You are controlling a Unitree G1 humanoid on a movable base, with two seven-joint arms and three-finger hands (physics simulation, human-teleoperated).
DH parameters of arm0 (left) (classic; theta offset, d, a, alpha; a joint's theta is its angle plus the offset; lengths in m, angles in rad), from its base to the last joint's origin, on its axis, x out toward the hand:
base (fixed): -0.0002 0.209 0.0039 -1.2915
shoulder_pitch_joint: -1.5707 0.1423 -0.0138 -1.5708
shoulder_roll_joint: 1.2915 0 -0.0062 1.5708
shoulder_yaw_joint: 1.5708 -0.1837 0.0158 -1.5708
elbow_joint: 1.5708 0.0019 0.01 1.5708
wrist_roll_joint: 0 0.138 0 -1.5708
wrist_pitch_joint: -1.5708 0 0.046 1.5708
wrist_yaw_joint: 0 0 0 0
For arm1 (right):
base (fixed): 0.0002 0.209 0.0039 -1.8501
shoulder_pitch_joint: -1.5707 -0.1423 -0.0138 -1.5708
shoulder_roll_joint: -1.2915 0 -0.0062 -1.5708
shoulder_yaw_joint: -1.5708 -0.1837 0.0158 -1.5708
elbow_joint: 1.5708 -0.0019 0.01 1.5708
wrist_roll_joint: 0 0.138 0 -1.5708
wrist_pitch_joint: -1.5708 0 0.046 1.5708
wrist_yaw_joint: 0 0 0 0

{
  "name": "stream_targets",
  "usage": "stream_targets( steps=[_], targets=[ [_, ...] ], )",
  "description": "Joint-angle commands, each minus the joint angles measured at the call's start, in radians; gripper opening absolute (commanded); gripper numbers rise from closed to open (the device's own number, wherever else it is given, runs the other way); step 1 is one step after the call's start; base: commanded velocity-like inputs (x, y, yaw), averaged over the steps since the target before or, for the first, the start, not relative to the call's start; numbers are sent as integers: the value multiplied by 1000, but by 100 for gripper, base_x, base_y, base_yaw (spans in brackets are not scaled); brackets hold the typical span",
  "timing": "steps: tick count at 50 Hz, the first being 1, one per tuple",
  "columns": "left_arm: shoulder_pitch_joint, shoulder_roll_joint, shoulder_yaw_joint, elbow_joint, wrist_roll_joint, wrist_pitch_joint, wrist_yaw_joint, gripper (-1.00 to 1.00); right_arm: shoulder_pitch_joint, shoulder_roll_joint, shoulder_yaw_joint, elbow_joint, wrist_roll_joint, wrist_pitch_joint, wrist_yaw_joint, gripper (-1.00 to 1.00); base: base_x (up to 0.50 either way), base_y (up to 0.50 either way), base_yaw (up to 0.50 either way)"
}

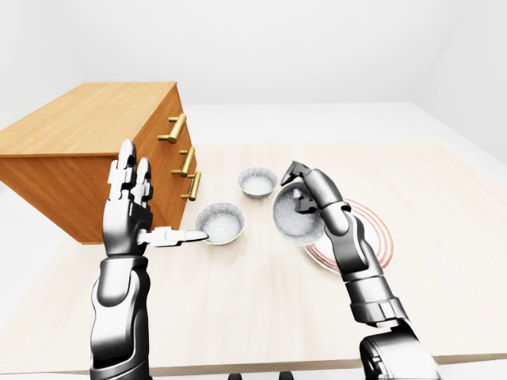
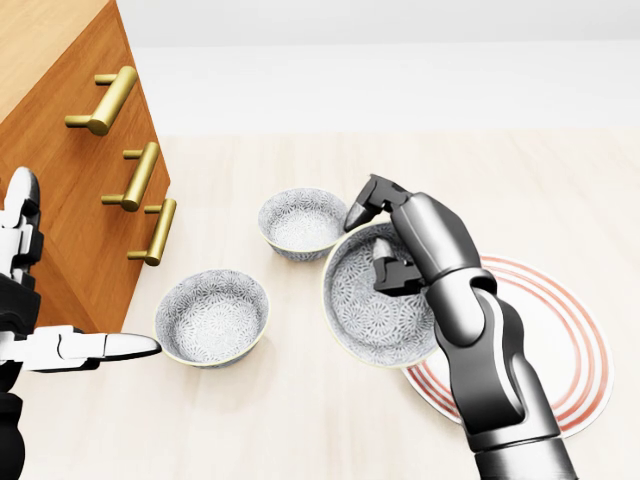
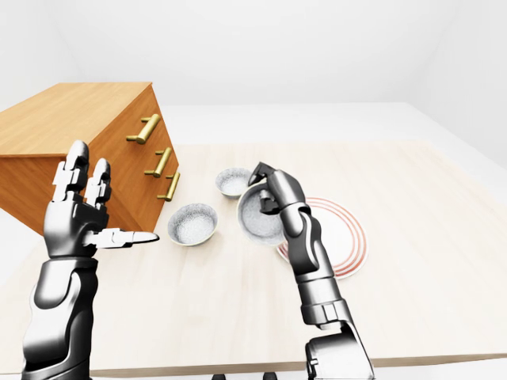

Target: Put the bowl at the front on the plate.

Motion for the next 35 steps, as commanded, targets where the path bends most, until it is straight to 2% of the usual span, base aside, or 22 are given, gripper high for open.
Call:
stream_targets(
  steps=[1, 13, 23, 35],
  targets=[
    [0, 1, -1, 10, 1, 0, 0, 100, -69, -61, -48, 116, 62, 0, -42, -100, 0, 0, 0],
    [3, -2, -4, 14, 5, 0, 0, 100, -117, -144, -89, 197, 95, 0, -14, -100, 0, 0, 0],
    [4, -2, -4, 0, 5, 0, 0, 100, -152, -216, -123, 285, 125, 0, -30, -100, 0, 0, 0],
    [1, -2, -6, 16, 8, 0, 0, 100, -110, -260, -145, 301, 136, 0, -41, -100, 0, 0, 0]
  ],
)
